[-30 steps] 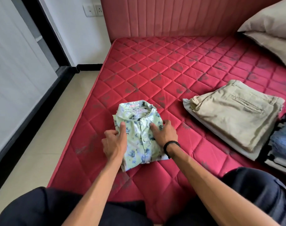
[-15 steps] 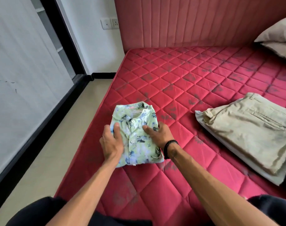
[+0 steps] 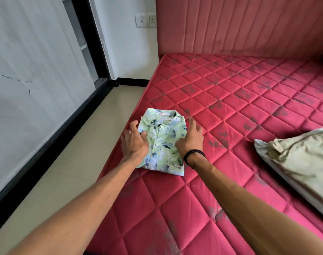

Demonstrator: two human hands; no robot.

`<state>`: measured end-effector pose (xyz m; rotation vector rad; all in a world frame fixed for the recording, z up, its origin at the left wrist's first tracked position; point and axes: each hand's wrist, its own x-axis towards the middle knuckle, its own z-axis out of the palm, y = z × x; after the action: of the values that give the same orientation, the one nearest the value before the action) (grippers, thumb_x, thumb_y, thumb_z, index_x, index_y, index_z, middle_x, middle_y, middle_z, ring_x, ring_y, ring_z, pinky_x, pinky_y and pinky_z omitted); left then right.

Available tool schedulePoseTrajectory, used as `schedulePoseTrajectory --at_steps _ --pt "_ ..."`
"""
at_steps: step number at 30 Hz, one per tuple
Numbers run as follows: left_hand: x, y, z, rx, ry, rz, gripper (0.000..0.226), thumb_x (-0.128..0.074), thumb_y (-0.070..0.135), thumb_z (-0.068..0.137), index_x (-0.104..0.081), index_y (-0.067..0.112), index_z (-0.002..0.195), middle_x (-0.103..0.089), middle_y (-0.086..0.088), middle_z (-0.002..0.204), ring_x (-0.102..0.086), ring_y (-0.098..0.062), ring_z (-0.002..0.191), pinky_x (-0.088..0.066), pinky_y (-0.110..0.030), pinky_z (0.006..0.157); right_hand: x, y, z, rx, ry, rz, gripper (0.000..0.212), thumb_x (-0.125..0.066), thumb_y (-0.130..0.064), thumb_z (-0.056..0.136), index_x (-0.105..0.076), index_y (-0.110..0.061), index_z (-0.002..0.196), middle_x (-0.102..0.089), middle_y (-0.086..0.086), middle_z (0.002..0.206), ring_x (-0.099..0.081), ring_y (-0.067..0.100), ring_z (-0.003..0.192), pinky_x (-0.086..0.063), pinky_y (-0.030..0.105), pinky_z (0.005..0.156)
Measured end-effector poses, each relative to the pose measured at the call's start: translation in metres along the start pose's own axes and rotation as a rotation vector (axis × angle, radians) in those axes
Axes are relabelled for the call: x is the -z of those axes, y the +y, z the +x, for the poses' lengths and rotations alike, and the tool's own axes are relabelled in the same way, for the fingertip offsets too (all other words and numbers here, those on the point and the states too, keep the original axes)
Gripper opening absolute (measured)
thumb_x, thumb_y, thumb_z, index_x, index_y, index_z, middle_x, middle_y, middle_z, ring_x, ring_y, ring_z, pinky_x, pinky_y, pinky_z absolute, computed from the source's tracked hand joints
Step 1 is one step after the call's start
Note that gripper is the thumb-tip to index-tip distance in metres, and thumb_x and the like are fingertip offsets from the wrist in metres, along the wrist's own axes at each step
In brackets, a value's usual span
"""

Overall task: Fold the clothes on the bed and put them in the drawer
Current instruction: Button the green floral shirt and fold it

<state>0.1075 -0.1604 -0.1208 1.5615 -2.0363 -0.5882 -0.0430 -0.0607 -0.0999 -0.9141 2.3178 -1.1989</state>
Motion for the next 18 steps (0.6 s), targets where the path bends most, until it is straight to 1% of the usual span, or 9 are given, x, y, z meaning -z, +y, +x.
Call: schedulePoseTrajectory --at_steps 2,3,5,6,8,9,12,15,18 --pt "0.004 0.003 0.005 -0.263 0.145 0.069 0.049 -0.047 0.025 0.104 -0.039 0.019 0.151 -0.054 -0.014 0.142 -0.046 -0.035 0.131 -0.044 -0.049 0.102 -0.002 -0.009 0.000 0.277 0.030 -0.207 0.094 -0.048 0.006 0.075 -0.023 -0.025 0.160 -0.015 0.013 0.167 -0.024 0.039 0.149 -0.035 0.051 0.117" --pt "0.005 0.004 0.008 -0.408 0.161 0.118 0.049 -0.042 0.026 0.105 -0.040 0.016 0.153 -0.052 -0.012 0.147 -0.044 -0.034 0.136 -0.043 -0.049 0.108 -0.003 -0.012 0.001 0.390 0.003 -0.299 0.095 -0.048 0.006 0.075 -0.020 -0.024 0.162 -0.012 0.011 0.168 -0.017 0.039 0.152 -0.030 0.051 0.119" --pt "0.002 0.011 0.007 -0.608 0.076 0.202 0.054 -0.030 0.033 0.106 -0.041 0.012 0.154 -0.046 -0.011 0.156 -0.038 -0.032 0.147 -0.037 -0.052 0.116 -0.006 -0.013 0.000 0.480 -0.064 -0.435 0.092 -0.050 0.004 0.080 -0.019 -0.022 0.162 -0.020 0.011 0.166 -0.014 0.037 0.154 -0.029 0.052 0.119" --pt "0.000 0.013 0.001 -0.639 0.010 0.220 0.057 -0.025 0.037 0.106 -0.043 0.011 0.153 -0.045 -0.009 0.158 -0.035 -0.029 0.150 -0.035 -0.053 0.118 -0.008 -0.011 -0.002 0.481 -0.079 -0.466 0.085 -0.051 0.001 0.083 -0.024 -0.020 0.161 -0.030 0.012 0.160 -0.020 0.038 0.151 -0.032 0.053 0.118" --pt "-0.008 0.010 -0.015 -0.631 -0.100 0.222 0.066 -0.019 0.044 0.103 -0.047 0.010 0.151 -0.043 -0.008 0.160 -0.033 -0.023 0.152 -0.033 -0.053 0.119 -0.012 -0.002 -0.010 0.456 -0.080 -0.478 0.064 -0.051 -0.006 0.089 -0.039 -0.013 0.152 -0.048 0.013 0.139 -0.037 0.038 0.135 -0.039 0.052 0.109" --pt "-0.011 0.007 -0.021 -0.609 -0.153 0.229 0.070 -0.017 0.047 0.101 -0.044 0.010 0.153 -0.040 -0.007 0.162 -0.030 -0.021 0.154 -0.030 -0.052 0.121 -0.013 0.004 -0.014 0.445 -0.099 -0.495 0.054 -0.050 -0.009 0.092 -0.046 -0.011 0.145 -0.052 0.014 0.132 -0.043 0.037 0.127 -0.042 0.051 0.106" --pt "-0.008 0.006 -0.028 -0.525 -0.324 0.323 0.065 -0.019 0.047 0.107 -0.024 0.014 0.162 -0.021 -0.003 0.170 -0.012 -0.018 0.158 -0.018 -0.050 0.127 -0.010 0.019 -0.020 0.432 -0.201 -0.530 0.032 -0.046 -0.013 0.098 -0.060 -0.008 0.126 -0.054 0.013 0.128 -0.048 0.037 0.122 -0.045 0.050 0.103" --pt "0.001 0.036 -0.035 -0.448 -0.418 0.426 0.059 -0.024 0.044 0.110 -0.020 0.017 0.162 -0.012 -0.004 0.171 -0.006 -0.023 0.158 -0.014 -0.059 0.125 0.016 0.020 -0.033 0.426 -0.318 -0.493 0.040 -0.039 -0.029 0.098 -0.062 -0.009 0.123 -0.060 0.013 0.131 -0.051 0.038 0.128 -0.041 0.049 0.109" --pt "0.007 0.076 -0.064 -0.479 -0.381 0.422 0.052 -0.031 0.042 0.109 -0.036 0.018 0.154 -0.027 -0.007 0.164 -0.016 -0.028 0.154 -0.024 -0.060 0.119 0.066 0.019 -0.055 0.401 -0.339 -0.511 0.045 -0.048 -0.030 0.093 -0.056 -0.014 0.134 -0.058 0.014 0.138 -0.051 0.039 0.130 -0.041 0.049 0.109"
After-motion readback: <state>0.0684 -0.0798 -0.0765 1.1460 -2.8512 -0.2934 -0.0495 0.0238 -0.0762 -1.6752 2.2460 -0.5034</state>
